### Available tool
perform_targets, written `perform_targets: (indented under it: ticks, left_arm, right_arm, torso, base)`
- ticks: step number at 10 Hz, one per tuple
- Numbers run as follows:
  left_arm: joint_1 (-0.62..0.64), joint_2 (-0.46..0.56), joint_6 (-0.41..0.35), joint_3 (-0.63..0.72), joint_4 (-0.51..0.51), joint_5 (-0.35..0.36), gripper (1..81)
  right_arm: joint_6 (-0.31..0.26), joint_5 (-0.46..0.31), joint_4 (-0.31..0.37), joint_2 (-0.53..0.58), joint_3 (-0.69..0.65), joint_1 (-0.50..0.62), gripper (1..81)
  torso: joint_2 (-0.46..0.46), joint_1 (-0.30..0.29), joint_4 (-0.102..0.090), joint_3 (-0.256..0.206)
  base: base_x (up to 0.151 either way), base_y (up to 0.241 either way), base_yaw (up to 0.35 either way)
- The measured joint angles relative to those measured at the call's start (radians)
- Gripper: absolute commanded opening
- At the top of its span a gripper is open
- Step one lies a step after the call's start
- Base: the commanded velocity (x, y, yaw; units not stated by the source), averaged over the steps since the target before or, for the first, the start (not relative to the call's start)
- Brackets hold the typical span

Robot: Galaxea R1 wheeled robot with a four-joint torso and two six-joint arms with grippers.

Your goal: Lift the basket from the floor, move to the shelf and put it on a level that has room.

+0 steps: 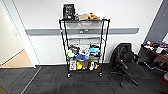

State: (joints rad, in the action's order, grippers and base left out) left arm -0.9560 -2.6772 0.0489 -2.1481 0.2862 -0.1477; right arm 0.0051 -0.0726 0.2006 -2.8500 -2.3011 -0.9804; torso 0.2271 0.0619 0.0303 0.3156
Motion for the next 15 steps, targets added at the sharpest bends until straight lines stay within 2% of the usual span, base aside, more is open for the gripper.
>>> perform_targets:
  ticks: [4,8,12,15]
  left_arm:
    - [-0.014,-0.011,0.0,-0.015,-0.011,0.001,1.0]
    - [-0.02,-0.016,0.0,-0.02,-0.047,-0.001,1.0]
    - [-0.026,-0.015,0.001,-0.02,-0.047,-0.009,1.0]
    - [-0.034,-0.015,0.001,-0.02,-0.047,-0.013,1.0]
  right_arm:
    - [0.0,-0.001,-0.001,0.002,0.0,-0.003,1.0]
    - [-0.001,-0.001,-0.002,0.002,0.0,-0.013,1.0]
    - [-0.001,-0.007,-0.002,0.002,0.0,-0.014,1.0]
    - [-0.001,-0.01,-0.003,0.001,0.0,-0.026,1.0]
  torso:
    - [-0.001,-0.001,0.0,0.001]
    - [-0.001,-0.002,0.0,-0.051]
    - [-0.001,-0.002,0.0,-0.051]
    - [0.0,-0.005,0.0,-0.052]
  base:
    - [0.0,0.0,0.0]
    - [0.0,0.0,0.0]
    - [0.0,0.0,0.0]
    - [0.088,0.0,0.0]
